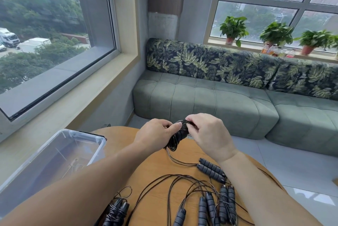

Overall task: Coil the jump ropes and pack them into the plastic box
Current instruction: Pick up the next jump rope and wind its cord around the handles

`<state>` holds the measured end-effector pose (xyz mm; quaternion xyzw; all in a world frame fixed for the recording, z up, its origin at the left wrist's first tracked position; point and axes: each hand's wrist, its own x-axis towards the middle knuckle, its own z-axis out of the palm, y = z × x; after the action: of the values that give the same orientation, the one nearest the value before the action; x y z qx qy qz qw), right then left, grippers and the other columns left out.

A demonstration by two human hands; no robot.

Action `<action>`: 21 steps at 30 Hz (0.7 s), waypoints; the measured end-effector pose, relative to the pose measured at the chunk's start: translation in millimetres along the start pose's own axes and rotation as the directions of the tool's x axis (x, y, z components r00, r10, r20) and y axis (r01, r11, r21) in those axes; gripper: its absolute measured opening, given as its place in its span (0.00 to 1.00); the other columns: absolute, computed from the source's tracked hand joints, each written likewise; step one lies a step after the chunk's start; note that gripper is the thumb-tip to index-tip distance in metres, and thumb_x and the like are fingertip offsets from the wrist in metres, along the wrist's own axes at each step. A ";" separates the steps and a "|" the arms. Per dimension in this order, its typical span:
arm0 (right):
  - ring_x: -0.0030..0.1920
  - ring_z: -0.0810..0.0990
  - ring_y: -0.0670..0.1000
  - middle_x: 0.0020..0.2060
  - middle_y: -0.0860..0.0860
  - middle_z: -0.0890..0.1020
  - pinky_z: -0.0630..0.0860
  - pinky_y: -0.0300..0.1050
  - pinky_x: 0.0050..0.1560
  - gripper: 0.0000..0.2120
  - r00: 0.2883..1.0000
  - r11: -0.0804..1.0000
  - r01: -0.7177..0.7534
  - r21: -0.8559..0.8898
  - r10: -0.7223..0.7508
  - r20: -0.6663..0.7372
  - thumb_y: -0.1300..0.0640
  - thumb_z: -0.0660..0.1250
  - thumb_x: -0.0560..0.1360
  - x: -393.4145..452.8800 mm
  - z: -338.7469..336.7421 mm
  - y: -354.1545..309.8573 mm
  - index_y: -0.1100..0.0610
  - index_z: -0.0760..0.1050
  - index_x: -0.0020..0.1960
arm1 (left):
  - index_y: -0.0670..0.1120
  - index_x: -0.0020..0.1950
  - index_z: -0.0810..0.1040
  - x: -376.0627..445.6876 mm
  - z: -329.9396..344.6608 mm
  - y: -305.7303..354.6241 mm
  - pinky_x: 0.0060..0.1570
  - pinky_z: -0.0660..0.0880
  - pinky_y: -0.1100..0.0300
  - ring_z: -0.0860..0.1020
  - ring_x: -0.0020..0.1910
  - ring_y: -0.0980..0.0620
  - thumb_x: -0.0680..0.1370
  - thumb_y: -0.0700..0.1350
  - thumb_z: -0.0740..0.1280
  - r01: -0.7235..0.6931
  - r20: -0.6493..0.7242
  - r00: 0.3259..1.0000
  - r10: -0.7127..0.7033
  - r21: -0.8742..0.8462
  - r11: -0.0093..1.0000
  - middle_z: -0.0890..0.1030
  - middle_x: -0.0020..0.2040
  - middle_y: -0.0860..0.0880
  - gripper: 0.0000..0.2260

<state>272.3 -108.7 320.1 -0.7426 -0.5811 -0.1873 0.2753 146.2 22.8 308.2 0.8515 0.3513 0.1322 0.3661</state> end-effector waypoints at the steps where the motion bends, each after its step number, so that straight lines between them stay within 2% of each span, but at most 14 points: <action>1: 0.37 0.82 0.53 0.37 0.50 0.83 0.80 0.47 0.37 0.10 0.997 0.995 0.053 -0.082 -0.057 -0.044 0.57 0.62 0.75 -1.4 3.9 0.9 0.57 0.82 0.47 | 0.56 0.46 0.84 0.8 -0.7 0.1 0.37 0.77 0.55 0.78 0.33 0.54 0.77 0.66 0.61 0.007 -0.006 1.000 -0.007 -0.001 1.000 0.80 0.30 0.54 0.18; 3: 0.36 0.83 0.54 0.38 0.51 0.84 0.81 0.46 0.35 0.13 0.987 0.982 0.070 -0.174 -0.093 -0.128 0.57 0.60 0.75 -3.7 9.7 1.4 0.59 0.82 0.48 | 0.56 0.48 0.84 1.6 -1.6 2.6 0.36 0.75 0.58 0.78 0.32 0.54 0.77 0.66 0.61 0.013 -0.013 1.000 -0.013 0.005 1.000 0.79 0.30 0.54 0.18; 5: 0.35 0.82 0.54 0.38 0.52 0.83 0.80 0.46 0.32 0.10 0.976 0.978 0.042 -0.206 -0.085 -0.201 0.60 0.61 0.76 -5.0 13.1 0.7 0.59 0.82 0.46 | 0.55 0.47 0.83 3.4 -1.1 5.7 0.39 0.78 0.56 0.80 0.35 0.53 0.77 0.66 0.61 0.026 -0.015 1.000 -0.026 -0.003 1.000 0.80 0.31 0.54 0.18; 9: 0.33 0.80 0.52 0.38 0.51 0.81 0.78 0.46 0.29 0.07 0.958 0.975 0.005 -0.220 -0.068 -0.280 0.63 0.67 0.76 -5.8 10.8 2.1 0.58 0.81 0.41 | 0.53 0.40 0.78 7.9 0.1 6.9 0.40 0.76 0.55 0.78 0.35 0.50 0.77 0.67 0.60 0.087 -0.036 0.995 -0.090 -0.055 0.995 0.78 0.30 0.54 0.20; 14: 0.40 0.83 0.52 0.43 0.52 0.83 0.82 0.48 0.38 0.07 0.961 0.997 0.070 -0.043 -0.079 -0.267 0.60 0.66 0.78 -9.6 9.0 -12.3 0.60 0.82 0.46 | 0.54 0.52 0.75 14.0 1.5 3.0 0.49 0.74 0.54 0.79 0.47 0.51 0.77 0.68 0.57 0.113 -0.069 0.991 -0.114 -0.013 0.994 0.80 0.43 0.56 0.19; 18: 0.43 0.82 0.52 0.44 0.53 0.82 0.80 0.45 0.45 0.06 0.962 0.994 0.085 0.074 -0.063 -0.265 0.63 0.65 0.77 -14.0 9.0 -32.2 0.62 0.81 0.47 | 0.54 0.51 0.73 15.4 -0.8 3.1 0.49 0.75 0.53 0.80 0.45 0.51 0.77 0.68 0.58 0.157 -0.086 0.983 -0.164 -0.082 0.984 0.80 0.41 0.56 0.19; 21: 0.43 0.81 0.50 0.43 0.52 0.81 0.79 0.43 0.45 0.03 0.973 0.990 0.060 0.127 -0.030 -0.231 0.63 0.67 0.77 -27.4 9.1 -28.6 0.61 0.80 0.46 | 0.53 0.53 0.71 16.7 -6.5 2.4 0.51 0.74 0.53 0.78 0.47 0.51 0.75 0.70 0.60 0.191 -0.069 0.978 -0.199 -0.097 0.977 0.79 0.45 0.55 0.21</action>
<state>237.3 -118.9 302.1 -0.6828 -0.5736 -0.2385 0.3847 156.3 36.8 313.9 0.7897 0.4410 0.1448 0.4012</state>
